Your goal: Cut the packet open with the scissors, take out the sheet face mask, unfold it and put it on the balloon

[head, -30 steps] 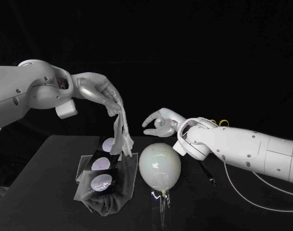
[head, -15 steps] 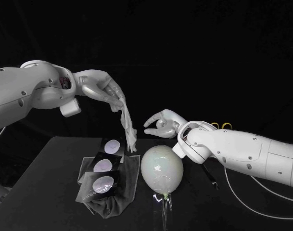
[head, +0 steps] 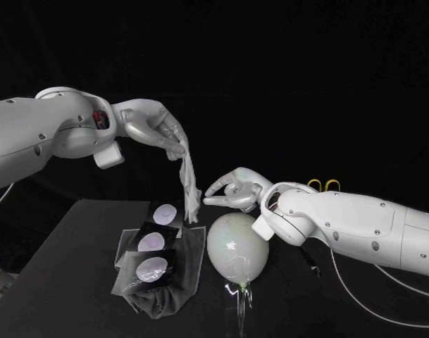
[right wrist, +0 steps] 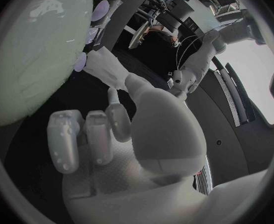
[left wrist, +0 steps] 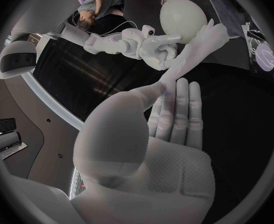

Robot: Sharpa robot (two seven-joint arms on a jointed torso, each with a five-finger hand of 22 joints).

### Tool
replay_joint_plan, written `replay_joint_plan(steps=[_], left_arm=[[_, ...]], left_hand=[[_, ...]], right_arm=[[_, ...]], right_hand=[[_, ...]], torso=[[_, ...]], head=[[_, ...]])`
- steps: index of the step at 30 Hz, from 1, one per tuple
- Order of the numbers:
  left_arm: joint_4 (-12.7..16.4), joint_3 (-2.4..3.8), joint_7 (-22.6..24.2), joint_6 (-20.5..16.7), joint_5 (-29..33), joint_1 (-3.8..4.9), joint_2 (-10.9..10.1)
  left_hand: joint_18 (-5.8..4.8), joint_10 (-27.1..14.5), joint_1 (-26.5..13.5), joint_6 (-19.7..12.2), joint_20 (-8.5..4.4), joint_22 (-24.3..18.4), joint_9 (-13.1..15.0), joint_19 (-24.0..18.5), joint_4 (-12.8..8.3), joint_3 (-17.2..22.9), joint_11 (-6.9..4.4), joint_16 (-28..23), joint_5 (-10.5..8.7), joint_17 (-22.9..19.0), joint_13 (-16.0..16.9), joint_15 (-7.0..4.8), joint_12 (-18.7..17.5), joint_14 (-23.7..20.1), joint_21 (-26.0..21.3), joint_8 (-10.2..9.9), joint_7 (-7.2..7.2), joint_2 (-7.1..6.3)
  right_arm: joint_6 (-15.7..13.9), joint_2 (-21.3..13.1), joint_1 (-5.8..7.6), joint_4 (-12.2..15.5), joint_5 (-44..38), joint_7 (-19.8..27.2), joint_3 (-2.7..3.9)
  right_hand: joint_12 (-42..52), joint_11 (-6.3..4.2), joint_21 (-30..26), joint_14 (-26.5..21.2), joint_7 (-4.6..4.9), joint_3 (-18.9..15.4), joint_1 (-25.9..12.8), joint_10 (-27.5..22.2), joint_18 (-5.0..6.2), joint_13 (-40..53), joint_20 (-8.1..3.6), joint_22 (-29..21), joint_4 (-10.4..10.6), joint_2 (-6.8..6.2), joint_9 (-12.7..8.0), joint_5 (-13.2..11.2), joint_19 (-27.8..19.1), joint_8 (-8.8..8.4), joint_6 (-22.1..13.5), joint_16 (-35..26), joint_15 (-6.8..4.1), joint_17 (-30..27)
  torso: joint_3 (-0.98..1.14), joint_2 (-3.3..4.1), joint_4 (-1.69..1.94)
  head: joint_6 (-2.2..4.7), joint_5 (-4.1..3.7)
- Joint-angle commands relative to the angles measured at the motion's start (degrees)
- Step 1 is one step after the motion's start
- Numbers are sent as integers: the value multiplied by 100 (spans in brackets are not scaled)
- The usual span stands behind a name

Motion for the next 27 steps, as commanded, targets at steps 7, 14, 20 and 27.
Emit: replay_joint_plan(steps=[7,14,20,27], left_arm=[[4,9,122,-96,-41,13,38],[23,9,143,-102,-40,13,89],[28,9,163,-126,-21,13,107],[22,9,173,-147,-13,13,107]], left_hand=[[-50,-26,21,-29,5,16,1017,-36,31,-24,-10,50,19,21,-5,-14,-16,-40,43,16,12,51],[-47,-21,23,-28,6,22,1023,-37,33,-28,-12,57,19,28,-5,-16,-13,-38,53,17,15,49],[-44,-18,25,-28,7,26,1027,-38,36,-30,-13,62,19,34,-4,-17,-10,-37,60,17,17,50],[-41,-16,27,-27,7,30,1030,-37,37,-32,-14,66,19,38,-4,-18,-9,-36,66,17,18,48]], right_arm=[[-22,192,-77,-67,159,-176,3],[-167,302,-127,-154,81,-340,2],[-251,367,-165,-225,22,-436,1],[-286,423,-211,-245,1,-466,0]], right_hand=[[24,-1,-25,595,9,-173,-98,36,-30,585,34,1444,111,23,-3,23,488,-29,-20,15,26,1501],[67,1,-6,598,12,-198,-97,69,-35,615,34,1450,129,29,-4,23,499,-37,-30,20,27,1509],[71,1,-4,598,12,-200,-96,73,-36,618,34,1451,131,31,-5,23,500,-38,-31,20,27,1509],[84,4,-3,598,18,-220,-88,82,-36,625,35,1451,153,57,-5,23,501,-44,-36,20,29,1509]], torso=[[2,10,13],[-6,11,7],[-4,1,3],[-2,4,1]], head=[[-11,-7],[-28,-14],[-55,7],[-49,14]])
